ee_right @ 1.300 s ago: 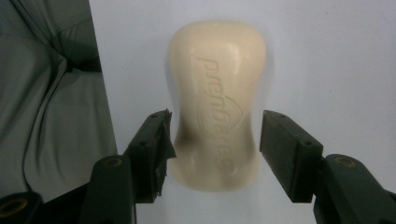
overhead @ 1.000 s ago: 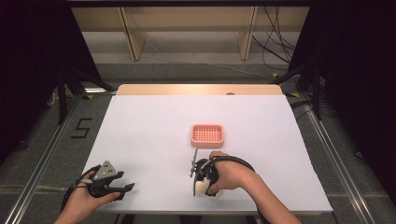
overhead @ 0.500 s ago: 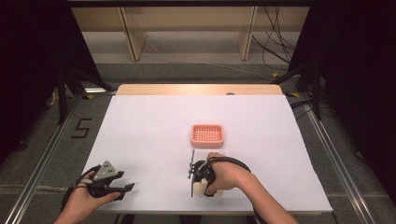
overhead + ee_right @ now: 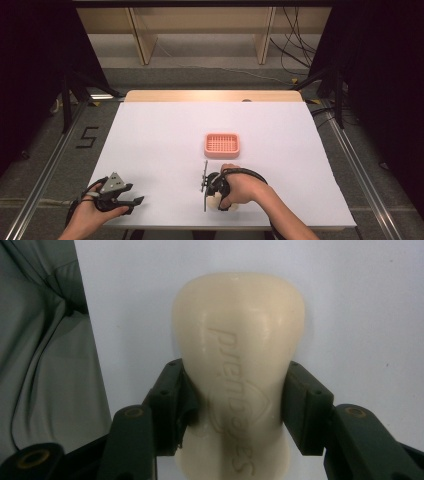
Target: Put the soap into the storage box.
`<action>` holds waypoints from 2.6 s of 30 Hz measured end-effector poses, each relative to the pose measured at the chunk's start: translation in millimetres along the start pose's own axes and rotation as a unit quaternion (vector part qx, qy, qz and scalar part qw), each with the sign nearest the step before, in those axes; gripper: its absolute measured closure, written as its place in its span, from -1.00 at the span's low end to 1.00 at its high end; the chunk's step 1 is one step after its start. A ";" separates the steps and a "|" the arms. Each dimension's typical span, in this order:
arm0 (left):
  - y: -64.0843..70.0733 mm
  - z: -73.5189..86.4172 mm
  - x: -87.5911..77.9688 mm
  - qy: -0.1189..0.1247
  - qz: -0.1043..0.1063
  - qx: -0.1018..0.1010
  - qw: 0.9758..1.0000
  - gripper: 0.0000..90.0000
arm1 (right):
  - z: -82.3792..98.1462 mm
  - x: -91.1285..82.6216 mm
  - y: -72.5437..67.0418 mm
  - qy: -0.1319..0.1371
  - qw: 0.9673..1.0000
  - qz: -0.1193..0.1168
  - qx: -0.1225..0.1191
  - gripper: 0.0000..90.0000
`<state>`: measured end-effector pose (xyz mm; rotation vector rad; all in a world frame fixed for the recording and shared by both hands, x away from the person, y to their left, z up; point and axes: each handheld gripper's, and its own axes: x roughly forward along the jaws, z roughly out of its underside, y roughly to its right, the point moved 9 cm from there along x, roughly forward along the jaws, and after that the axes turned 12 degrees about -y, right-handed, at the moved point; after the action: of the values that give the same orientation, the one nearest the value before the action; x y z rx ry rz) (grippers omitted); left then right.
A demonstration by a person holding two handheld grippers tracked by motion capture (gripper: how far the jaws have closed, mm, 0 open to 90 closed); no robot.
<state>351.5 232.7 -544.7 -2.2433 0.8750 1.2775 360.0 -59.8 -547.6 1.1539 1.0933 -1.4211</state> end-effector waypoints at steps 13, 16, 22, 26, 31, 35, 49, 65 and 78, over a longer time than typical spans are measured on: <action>-0.5 0.8 -0.3 -0.004 0.000 -0.001 1.000 -0.18 | 2.5 -3.7 1.1 0.009 1.000 0.008 -0.015 0.12; -1.5 0.7 0.2 -0.003 -0.006 -0.001 1.000 -0.18 | 3.7 -3.4 2.2 0.023 0.999 0.005 -0.024 0.12; -0.2 0.6 0.2 -0.003 0.001 -0.001 1.000 -0.18 | 10.3 -5.5 -0.7 0.028 1.000 -0.004 -0.006 0.12; 1.0 -2.0 2.2 0.012 0.000 -0.018 1.000 -0.18 | 14.0 -8.6 -0.3 0.049 0.999 -0.005 0.002 0.12; -1.3 0.8 0.5 -0.003 -0.002 0.001 1.000 -0.18 | 16.6 -12.7 0.3 0.074 0.997 -0.006 0.006 0.12; 1.1 -2.3 1.9 0.014 0.001 -0.019 1.000 -0.18 | 15.3 -15.6 -2.1 0.101 0.995 -0.016 0.014 0.12; 0.1 -1.4 2.2 0.008 -0.001 -0.018 1.000 -0.18 | 20.8 -21.8 3.7 0.134 0.990 -0.004 0.034 0.12; 0.9 -2.1 3.1 0.015 0.001 -0.031 0.999 -0.18 | 23.6 -31.4 9.7 0.153 0.987 0.006 0.044 0.12; -3.8 1.1 0.1 -0.002 -0.005 -0.006 1.000 -0.18 | 26.2 -33.7 14.2 0.167 0.984 0.012 0.057 0.12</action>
<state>353.5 236.0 -545.1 -2.2492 0.8566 1.2863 373.7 -82.7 -511.4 1.5218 1.2351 -1.3140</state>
